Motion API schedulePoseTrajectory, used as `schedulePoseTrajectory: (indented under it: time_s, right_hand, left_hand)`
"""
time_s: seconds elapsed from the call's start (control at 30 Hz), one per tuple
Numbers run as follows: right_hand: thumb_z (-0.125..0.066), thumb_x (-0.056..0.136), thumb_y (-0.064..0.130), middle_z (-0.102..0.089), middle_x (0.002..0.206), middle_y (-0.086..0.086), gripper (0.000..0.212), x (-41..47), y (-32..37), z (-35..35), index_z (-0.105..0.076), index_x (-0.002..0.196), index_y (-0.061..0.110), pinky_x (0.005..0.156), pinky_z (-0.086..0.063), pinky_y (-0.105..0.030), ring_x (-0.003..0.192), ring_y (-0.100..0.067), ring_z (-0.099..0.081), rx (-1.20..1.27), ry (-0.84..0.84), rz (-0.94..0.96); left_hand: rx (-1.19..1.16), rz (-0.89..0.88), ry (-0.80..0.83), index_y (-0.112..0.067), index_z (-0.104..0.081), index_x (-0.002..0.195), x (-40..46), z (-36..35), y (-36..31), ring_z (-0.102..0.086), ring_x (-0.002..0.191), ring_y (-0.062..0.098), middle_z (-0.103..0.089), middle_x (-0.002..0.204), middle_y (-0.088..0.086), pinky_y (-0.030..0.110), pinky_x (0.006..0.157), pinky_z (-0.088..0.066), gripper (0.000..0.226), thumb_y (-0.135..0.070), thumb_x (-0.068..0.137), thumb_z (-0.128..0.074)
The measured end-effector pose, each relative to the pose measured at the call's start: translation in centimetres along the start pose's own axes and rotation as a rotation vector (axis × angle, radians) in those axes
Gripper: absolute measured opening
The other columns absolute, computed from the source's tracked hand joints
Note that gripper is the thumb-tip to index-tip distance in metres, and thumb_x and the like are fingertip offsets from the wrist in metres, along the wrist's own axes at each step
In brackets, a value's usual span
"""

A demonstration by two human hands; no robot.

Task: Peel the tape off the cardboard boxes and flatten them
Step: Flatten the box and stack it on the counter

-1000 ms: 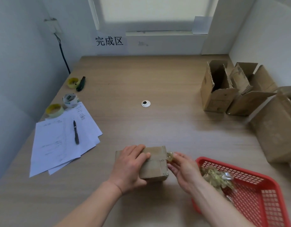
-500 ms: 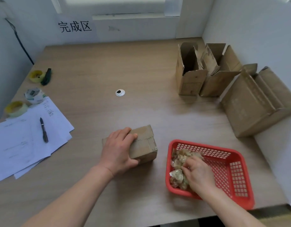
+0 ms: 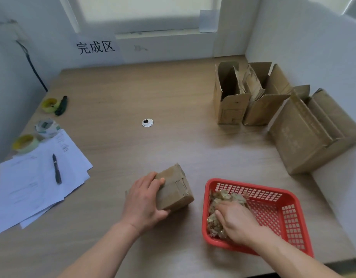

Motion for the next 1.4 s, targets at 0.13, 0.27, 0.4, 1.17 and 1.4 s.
schedulePoseTrajectory:
  time_s: [0.13,0.27,0.4,1.17,1.4]
  right_hand:
    - [-0.023,0.102,0.041,-0.053,0.127,0.004,0.042,-2.2,0.9,-0.8,-0.050,0.129,0.023,0.096,-0.042,-0.035,0.106,-0.021,-0.052,-0.122,0.016,0.075]
    - [-0.036,0.098,0.045,-0.056,0.136,0.005,0.060,-3.2,0.8,0.0,-0.026,0.153,0.025,0.103,-0.038,-0.035,0.122,-0.020,-0.047,-0.033,-0.054,0.005]
    - [-0.064,0.082,0.046,-0.062,0.123,0.006,0.064,-2.9,-0.3,1.6,-0.045,0.140,0.029,0.100,-0.040,-0.029,0.117,-0.018,-0.056,0.160,-0.200,-0.207]
    - [-0.070,0.070,0.059,-0.052,0.114,0.006,0.047,2.6,5.5,0.5,-0.063,0.108,0.032,0.085,-0.048,-0.033,0.106,-0.021,-0.057,-0.064,-0.110,-0.150]
    - [-0.050,0.064,0.052,-0.047,0.113,0.026,0.032,2.7,6.4,1.6,-0.058,0.090,0.035,0.087,-0.031,-0.030,0.114,-0.004,-0.049,-0.303,0.185,-0.080]
  left_hand:
    - [0.074,-0.095,0.049,-0.016,-0.068,0.114,-0.1,-1.4,-1.3,-0.065,0.105,0.035,-0.063,0.124,0.013,0.043,0.091,-0.052,0.090,-0.049,0.033,-0.093]
    - [0.088,-0.122,0.077,-0.016,-0.069,0.112,0.2,-1.7,-1.8,-0.065,0.101,0.034,-0.064,0.122,0.012,0.041,0.089,-0.053,0.090,-0.049,0.031,-0.092]
    - [0.091,-0.142,0.090,-0.017,-0.068,0.114,0.3,-1.0,-1.4,-0.065,0.104,0.034,-0.064,0.124,0.012,0.042,0.091,-0.052,0.090,-0.049,0.033,-0.091]
    - [0.152,-0.054,0.031,-0.024,-0.058,0.130,-1.0,5.0,7.7,-0.047,0.127,0.031,-0.048,0.146,0.006,0.044,0.102,-0.037,0.085,-0.052,0.054,-0.082]
    - [0.170,-0.129,0.080,-0.033,-0.044,0.138,0.1,4.9,10.0,-0.030,0.138,0.024,-0.030,0.156,0.000,0.044,0.110,-0.020,0.085,-0.059,0.064,-0.076]
Point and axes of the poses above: each hand's wrist, its own x-axis towards the middle knuckle, its own z-axis out of the back of the hand, y = z × x, the point moved 7 cm from there along x, towards the middle knuckle
